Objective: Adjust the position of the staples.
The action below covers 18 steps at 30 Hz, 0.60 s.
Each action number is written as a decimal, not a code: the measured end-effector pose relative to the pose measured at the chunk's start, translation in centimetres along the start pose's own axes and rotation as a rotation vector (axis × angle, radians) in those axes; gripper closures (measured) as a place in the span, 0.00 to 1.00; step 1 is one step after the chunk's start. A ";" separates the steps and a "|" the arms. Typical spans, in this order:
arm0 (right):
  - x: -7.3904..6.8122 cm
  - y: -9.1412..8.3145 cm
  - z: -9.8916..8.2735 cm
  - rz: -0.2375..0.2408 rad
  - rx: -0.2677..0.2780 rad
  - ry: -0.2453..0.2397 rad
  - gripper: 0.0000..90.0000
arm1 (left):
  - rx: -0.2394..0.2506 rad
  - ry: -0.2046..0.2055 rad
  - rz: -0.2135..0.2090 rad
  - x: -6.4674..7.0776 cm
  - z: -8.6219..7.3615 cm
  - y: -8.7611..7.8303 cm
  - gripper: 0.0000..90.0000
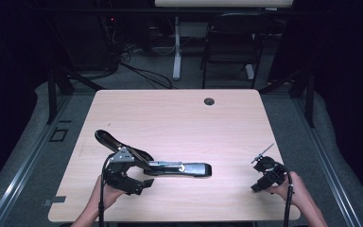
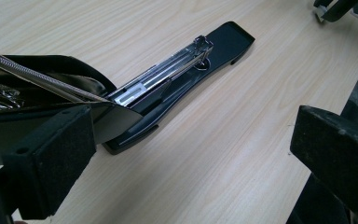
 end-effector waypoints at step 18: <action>-2.0 0.0 4.6 0.026 0.072 0.002 0.63 | 0.007 0.000 0.009 -0.1 0.1 0.0 0.00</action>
Point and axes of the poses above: each handheld gripper's, and its own axes: y roughly forward along the jaws, z roughly out of its top, x roughly to its right, the point moved 8 cm from there along y, roughly forward along the jaws, and after that the axes turned 5 degrees about z, right-handed, at the moved point
